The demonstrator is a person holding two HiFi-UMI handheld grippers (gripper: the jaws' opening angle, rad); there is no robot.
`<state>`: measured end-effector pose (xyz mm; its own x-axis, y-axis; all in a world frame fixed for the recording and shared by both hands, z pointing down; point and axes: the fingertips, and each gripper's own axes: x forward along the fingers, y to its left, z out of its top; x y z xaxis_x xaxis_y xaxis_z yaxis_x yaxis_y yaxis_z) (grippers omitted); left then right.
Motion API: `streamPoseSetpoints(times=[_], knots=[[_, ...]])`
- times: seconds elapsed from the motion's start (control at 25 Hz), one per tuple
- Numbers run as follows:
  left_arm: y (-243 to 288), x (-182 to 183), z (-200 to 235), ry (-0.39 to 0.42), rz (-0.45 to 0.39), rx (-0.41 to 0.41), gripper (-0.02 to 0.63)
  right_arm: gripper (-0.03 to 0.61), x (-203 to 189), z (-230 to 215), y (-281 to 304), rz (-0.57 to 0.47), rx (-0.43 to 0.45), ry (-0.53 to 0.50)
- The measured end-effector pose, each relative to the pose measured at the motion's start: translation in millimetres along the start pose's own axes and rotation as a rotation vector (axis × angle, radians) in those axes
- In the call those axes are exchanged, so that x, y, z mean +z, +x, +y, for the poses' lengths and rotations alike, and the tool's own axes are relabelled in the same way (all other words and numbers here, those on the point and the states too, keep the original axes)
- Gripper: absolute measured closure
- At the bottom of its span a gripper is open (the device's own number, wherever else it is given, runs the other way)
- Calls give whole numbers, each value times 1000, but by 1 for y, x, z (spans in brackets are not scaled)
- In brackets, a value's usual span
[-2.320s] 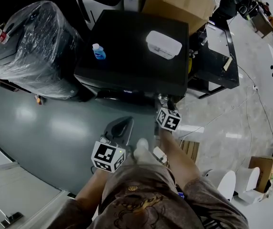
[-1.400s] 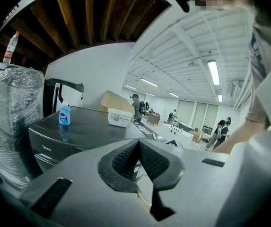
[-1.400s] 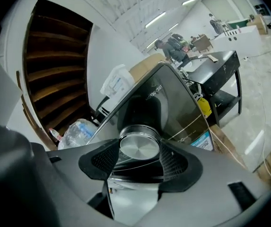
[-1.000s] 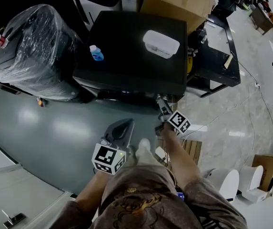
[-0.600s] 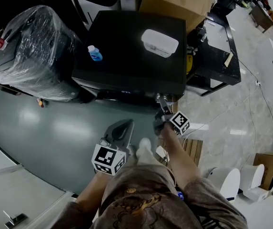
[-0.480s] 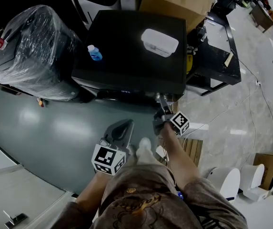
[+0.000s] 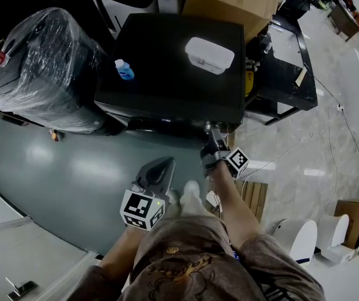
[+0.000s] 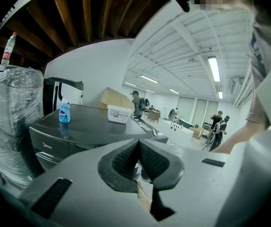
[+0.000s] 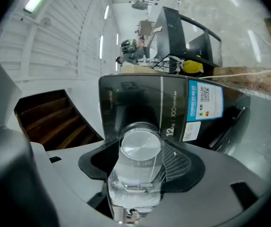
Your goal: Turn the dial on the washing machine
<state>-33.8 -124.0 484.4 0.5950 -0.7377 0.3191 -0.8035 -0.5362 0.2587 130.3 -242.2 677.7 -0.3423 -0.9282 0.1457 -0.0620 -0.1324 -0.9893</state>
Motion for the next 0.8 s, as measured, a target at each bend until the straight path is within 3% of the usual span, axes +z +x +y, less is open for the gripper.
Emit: streamPoseSetpoints(times=[0.12,0.28,0.56,0.8], knots=[[-1,0,2,1,0,3,614,313,-2,11,0,51,-42,-189],[-3,1,4,-7,-3,8,614,293,-3,20,-1,98,-100,-367],[-2,4,2,-5,-12,2,614,281,-6,14,-1,216,-321,-878],[0,3,3,-6,-10,4,614,281,-14,13,3,273,-443,-1181]])
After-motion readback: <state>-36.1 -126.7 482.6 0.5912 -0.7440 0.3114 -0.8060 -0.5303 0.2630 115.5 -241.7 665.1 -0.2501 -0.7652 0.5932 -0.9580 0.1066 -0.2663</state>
